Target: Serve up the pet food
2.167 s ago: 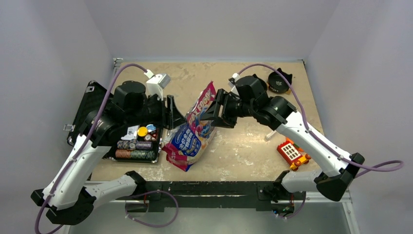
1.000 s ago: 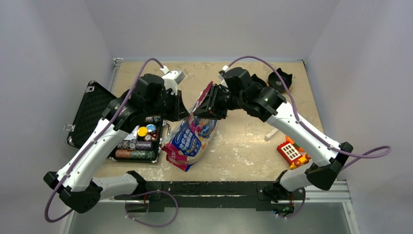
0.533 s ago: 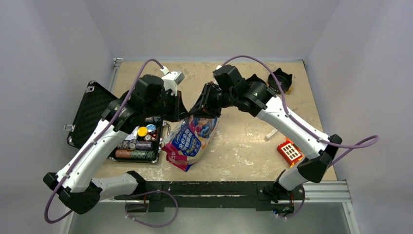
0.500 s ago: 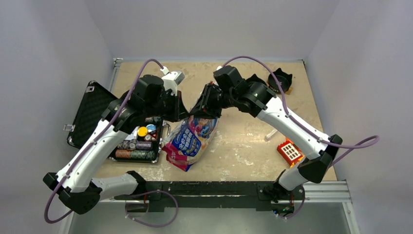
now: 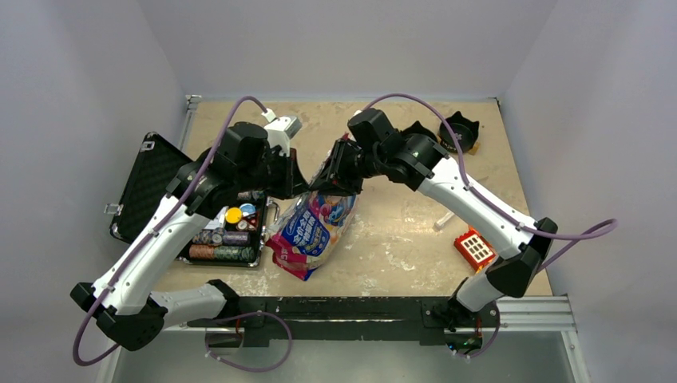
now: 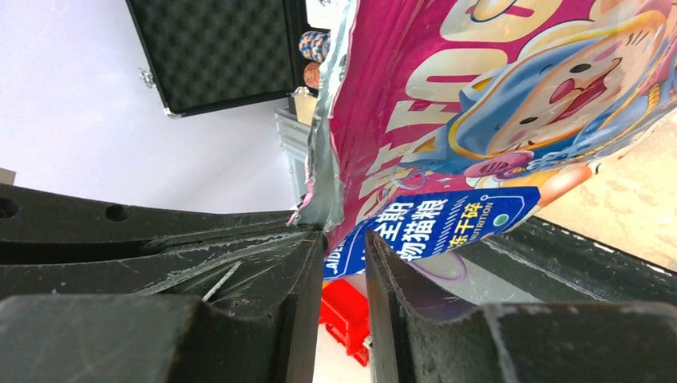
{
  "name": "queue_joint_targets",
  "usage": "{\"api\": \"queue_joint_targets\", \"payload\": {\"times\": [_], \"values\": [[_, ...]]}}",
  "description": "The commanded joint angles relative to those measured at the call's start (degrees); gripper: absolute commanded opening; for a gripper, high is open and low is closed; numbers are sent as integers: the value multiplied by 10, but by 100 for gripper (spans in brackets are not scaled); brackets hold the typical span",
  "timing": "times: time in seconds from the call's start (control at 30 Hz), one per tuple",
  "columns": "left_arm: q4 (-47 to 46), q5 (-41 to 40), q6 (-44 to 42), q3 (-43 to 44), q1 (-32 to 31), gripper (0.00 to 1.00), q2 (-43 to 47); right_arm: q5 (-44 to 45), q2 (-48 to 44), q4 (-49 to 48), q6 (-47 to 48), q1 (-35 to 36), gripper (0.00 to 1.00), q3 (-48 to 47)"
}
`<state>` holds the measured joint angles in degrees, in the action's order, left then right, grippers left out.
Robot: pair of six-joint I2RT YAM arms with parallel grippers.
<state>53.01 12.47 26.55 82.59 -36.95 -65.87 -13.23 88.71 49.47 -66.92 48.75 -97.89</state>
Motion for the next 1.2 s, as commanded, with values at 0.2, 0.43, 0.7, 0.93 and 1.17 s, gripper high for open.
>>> {"api": "queue_joint_targets", "payload": {"times": [0.2, 0.43, 0.7, 0.93, 1.17], "values": [[-12, 23, 13, 6, -3, 0, 9, -4, 33, 13, 21, 6, 24, -32], [-9, 17, 19, 9, -4, 0, 3, 9, 47, 39, 40, 13, 11, -58], [34, -84, 11, 33, -3, 0, 11, 69, 26, 91, 68, 20, 0, -45], [42, -187, -4, 34, -4, 0, 50, 122, -11, 115, 84, 20, 0, -7], [21, -166, -14, 27, -3, 0, 71, 137, -42, 99, 113, 21, 0, 20]]}}
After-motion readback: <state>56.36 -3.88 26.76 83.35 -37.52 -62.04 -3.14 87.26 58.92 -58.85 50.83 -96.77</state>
